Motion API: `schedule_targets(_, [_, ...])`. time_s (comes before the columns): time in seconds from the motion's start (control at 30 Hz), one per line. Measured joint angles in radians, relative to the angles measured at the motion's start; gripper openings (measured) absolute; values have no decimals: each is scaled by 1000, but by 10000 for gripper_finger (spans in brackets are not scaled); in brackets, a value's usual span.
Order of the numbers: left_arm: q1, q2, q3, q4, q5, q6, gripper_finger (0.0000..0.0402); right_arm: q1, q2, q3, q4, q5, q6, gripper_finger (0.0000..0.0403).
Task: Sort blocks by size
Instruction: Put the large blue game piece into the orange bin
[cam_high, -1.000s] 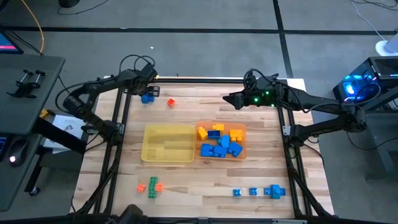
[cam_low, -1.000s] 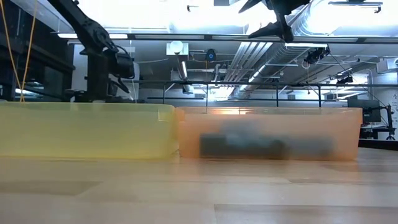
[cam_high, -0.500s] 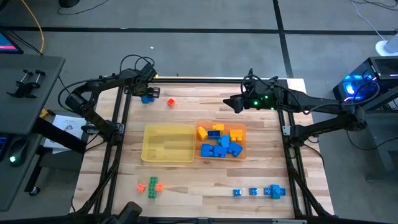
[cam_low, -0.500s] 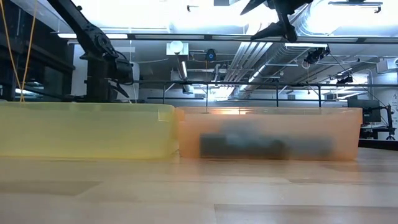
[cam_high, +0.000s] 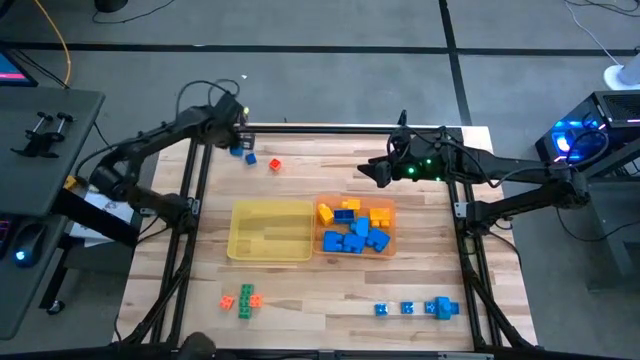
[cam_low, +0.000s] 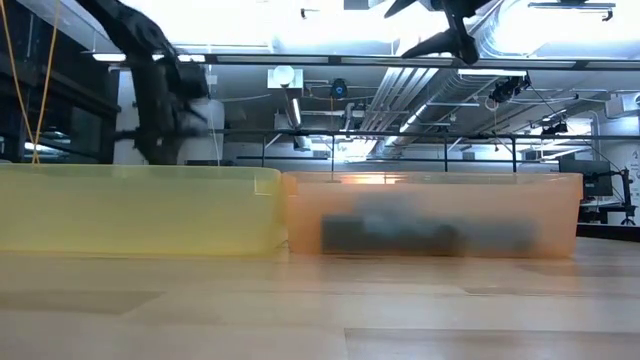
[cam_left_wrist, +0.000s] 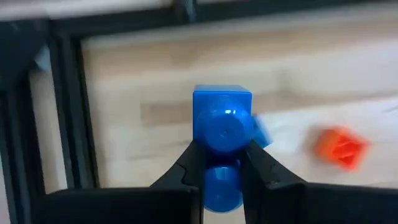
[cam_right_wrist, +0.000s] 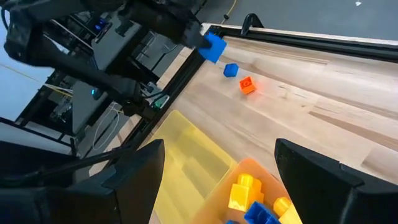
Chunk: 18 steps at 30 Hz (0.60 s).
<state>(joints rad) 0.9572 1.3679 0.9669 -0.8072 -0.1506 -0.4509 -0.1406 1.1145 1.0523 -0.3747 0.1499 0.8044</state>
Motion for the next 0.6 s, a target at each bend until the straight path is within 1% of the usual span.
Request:
schedule_targets(0.13, [-48,-134,17,87,76,-29,29,-5,0,0,26,7,-3,300])
schedule_targets(0.23, [-161,-211,16,164,110,-85,29,-5,0,0,63,25,-22,300])
schedule_targets(0.33, [-340,-239,16,208,76,-192,29,-6,0,0,110,43,-20,300])
schedule_targets(0.4, [-487,-225,15,250,17,-254,29,-6,0,0,146,52,-20,300])
schedule_targets(0.5, [-718,-158,14,375,-71,-341,29,-6,0,0,201,53,-23,300])
schedule_targets(0.6, [-912,-43,14,581,-143,-383,29,-6,0,0,238,52,-27,300])
